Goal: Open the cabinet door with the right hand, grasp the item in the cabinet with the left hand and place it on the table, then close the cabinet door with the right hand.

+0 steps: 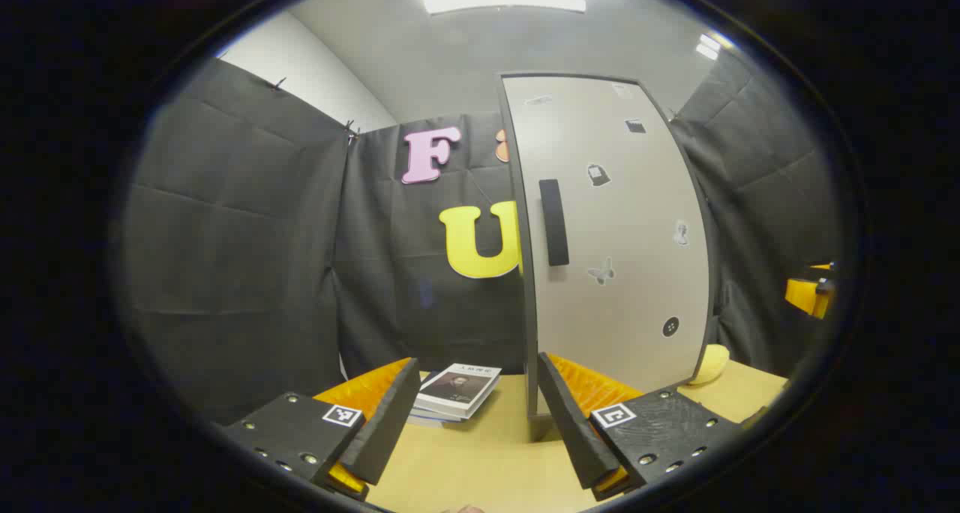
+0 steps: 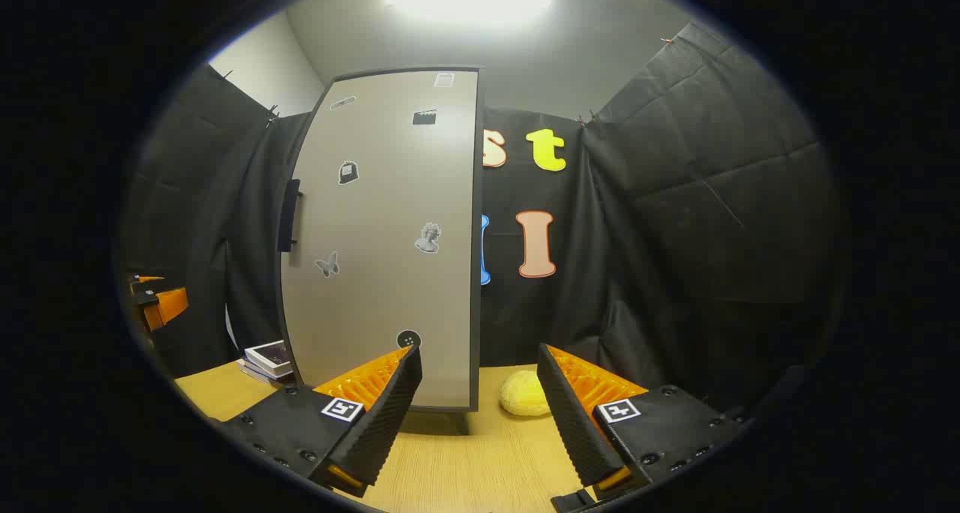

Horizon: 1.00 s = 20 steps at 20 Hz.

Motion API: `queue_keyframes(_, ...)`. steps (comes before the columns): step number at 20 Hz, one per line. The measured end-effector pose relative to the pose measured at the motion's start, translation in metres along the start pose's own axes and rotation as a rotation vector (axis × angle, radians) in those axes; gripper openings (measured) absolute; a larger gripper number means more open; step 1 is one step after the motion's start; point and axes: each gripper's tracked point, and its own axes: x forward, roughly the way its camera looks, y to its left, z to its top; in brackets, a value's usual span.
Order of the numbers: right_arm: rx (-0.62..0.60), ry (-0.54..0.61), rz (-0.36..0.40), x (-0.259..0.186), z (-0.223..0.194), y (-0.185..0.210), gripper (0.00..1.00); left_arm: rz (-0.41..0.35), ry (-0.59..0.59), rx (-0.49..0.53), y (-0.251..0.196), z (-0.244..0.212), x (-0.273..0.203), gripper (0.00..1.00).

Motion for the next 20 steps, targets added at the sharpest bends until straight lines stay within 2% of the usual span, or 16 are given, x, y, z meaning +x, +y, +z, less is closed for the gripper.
queue_keyframes(1, 0.004, 0.002, 0.002, -0.001, 0.000, 0.001, 0.98, 0.003, -0.001, -0.002, 0.001, 0.001, 0.000, 0.95)
queue_keyframes(6, -0.006, -0.001, 0.000, -0.003, 0.001, -0.001, 0.98, 0.005, -0.012, 0.006, 0.001, 0.005, -0.002, 0.92)
queue_keyframes(7, -0.004, -0.002, -0.003, -0.003, 0.002, -0.003, 0.98, 0.008, -0.014, 0.009, 0.002, 0.006, -0.002, 0.95)
queue_keyframes(8, 0.000, 0.001, -0.003, -0.002, 0.001, -0.003, 0.98, 0.009, -0.017, 0.013, 0.002, 0.007, -0.003, 0.92)
queue_keyframes(9, 0.005, 0.002, -0.002, -0.002, 0.001, -0.002, 0.98, 0.010, -0.019, 0.014, 0.002, 0.007, -0.004, 0.95)
queue_keyframes(15, -0.021, -0.002, 0.000, 0.001, 0.000, 0.000, 0.98, 0.015, -0.018, 0.012, 0.005, 0.007, -0.007, 0.92)
queue_keyframes(17, -0.027, -0.005, 0.006, 0.005, 0.002, 0.003, 0.98, 0.025, -0.019, 0.010, 0.010, 0.010, -0.010, 0.95)
queue_keyframes(18, -0.023, -0.007, 0.009, 0.007, 0.004, 0.005, 0.98, 0.031, -0.025, 0.014, 0.013, 0.011, -0.010, 0.92)
queue_keyframes(19, -0.015, -0.012, 0.012, 0.010, 0.007, 0.008, 0.98, 0.037, -0.029, 0.021, 0.016, 0.013, -0.010, 0.95)
queue_keyframes(20, -0.008, -0.010, 0.009, 0.014, 0.010, 0.011, 0.98, 0.043, -0.034, 0.027, 0.019, 0.015, -0.010, 0.92)
